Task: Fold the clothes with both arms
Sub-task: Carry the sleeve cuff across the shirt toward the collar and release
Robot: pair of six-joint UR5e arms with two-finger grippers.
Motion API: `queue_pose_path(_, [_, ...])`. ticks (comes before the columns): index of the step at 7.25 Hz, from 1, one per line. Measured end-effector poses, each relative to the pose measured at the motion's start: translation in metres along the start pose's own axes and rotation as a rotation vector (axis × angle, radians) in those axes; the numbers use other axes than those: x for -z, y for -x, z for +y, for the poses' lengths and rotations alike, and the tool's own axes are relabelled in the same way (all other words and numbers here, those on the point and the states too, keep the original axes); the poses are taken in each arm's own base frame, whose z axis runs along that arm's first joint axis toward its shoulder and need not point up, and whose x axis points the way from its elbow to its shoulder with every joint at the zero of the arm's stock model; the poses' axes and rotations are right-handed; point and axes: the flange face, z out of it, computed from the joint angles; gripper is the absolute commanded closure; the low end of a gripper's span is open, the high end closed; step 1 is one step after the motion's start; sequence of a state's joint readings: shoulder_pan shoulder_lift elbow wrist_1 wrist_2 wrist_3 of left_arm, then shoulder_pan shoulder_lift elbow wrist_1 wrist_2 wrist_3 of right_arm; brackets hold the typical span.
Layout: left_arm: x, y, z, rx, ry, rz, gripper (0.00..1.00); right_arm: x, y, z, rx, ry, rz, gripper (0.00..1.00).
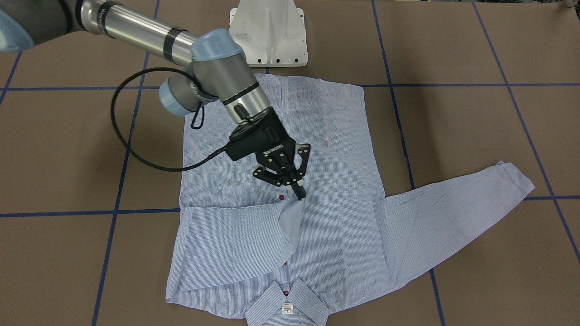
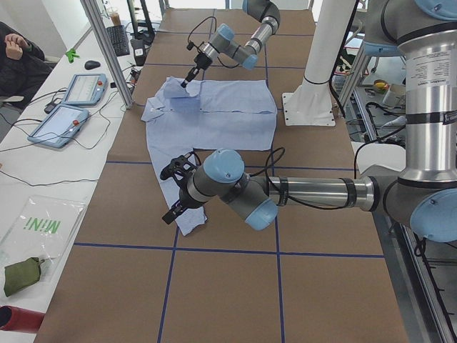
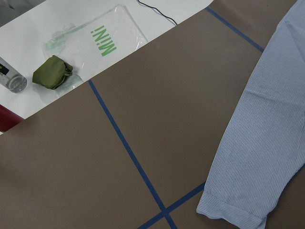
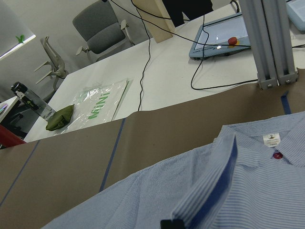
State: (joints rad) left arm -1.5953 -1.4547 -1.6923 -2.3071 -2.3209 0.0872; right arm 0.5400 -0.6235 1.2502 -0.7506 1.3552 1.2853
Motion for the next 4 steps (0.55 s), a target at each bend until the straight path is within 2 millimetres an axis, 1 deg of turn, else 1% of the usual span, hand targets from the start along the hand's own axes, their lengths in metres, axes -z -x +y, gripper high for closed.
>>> queue_pose_path(1, [0.0, 0.0, 0.0, 0.0, -0.001, 0.0, 0.0, -0.011, 0.018, 0.022, -0.007, -0.006, 0.018, 0.97])
queue_pose_path(2, [0.0, 0.0, -0.001, 0.0, -0.001, 0.0, 0.0, -0.017, 0.024, 0.043, -0.005, 0.004, 0.031, 0.03])
queue_pose_path(3, [0.0, 0.0, -0.001, 0.0, -0.001, 0.0, 0.0, -0.022, 0.025, 0.059, -0.001, 0.02, 0.049, 0.01])
queue_pose_path(4, [0.0, 0.0, -0.001, 0.0, -0.001, 0.0, 0.0, -0.026, 0.036, 0.066, 0.007, 0.043, 0.102, 0.01])
